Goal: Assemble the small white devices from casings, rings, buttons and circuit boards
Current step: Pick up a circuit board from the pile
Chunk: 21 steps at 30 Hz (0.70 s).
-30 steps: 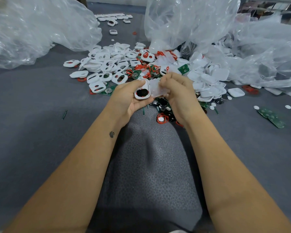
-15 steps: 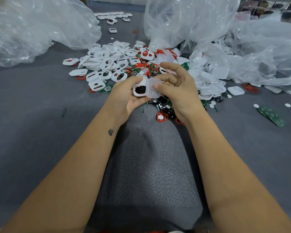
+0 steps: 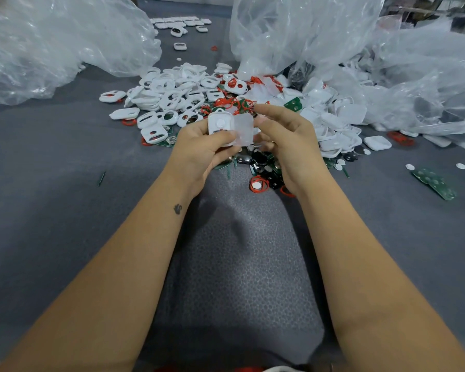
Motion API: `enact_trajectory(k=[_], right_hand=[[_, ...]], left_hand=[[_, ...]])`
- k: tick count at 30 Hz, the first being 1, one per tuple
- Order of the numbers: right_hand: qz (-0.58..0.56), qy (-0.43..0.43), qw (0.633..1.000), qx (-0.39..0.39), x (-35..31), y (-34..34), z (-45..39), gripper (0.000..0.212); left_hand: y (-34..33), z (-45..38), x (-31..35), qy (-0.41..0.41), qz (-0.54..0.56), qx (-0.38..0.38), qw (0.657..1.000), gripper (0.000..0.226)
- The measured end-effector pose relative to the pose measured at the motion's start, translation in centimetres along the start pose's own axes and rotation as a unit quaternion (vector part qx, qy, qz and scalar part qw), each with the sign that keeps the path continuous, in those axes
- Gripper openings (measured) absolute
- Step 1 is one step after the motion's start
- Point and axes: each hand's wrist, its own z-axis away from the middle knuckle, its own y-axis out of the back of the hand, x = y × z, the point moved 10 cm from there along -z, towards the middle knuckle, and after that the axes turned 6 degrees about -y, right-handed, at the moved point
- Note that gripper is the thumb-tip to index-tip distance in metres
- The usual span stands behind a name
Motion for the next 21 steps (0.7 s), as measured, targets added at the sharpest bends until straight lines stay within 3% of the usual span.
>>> enact_trajectory(k=[5,8,12,15,21], right_hand=[[0.063,0.025,0.998,-0.009,-0.4,-0.6,0.0,0.019],[0.09,0.017,0.996,0.012,-0.3,-0.4,0.0,0.019],[0.004,-0.01,0.998,0.06,0.1,0.8,-0.1,0.025],[-0.089,-0.037,0.995,0.035,0.6,0.4,-0.1,0.025],[-0.045,-0.047,0.998,0.009,0.7,-0.2,-0.3,0.023]], left_hand=[[-0.8,0.2,-0.2,-0.01,-0.065,-0.044,0.997,0.021],[-0.6,0.0,-0.5,0.006,-0.055,-0.028,0.998,0.017],[0.3,-0.2,-1.1,0.062,0.046,0.029,0.997,0.016],[0.4,-0.3,-1.1,0.066,0.065,0.031,0.995,0.01],[-0.2,0.0,-0.5,0.032,0.06,0.002,0.998,0.008]])
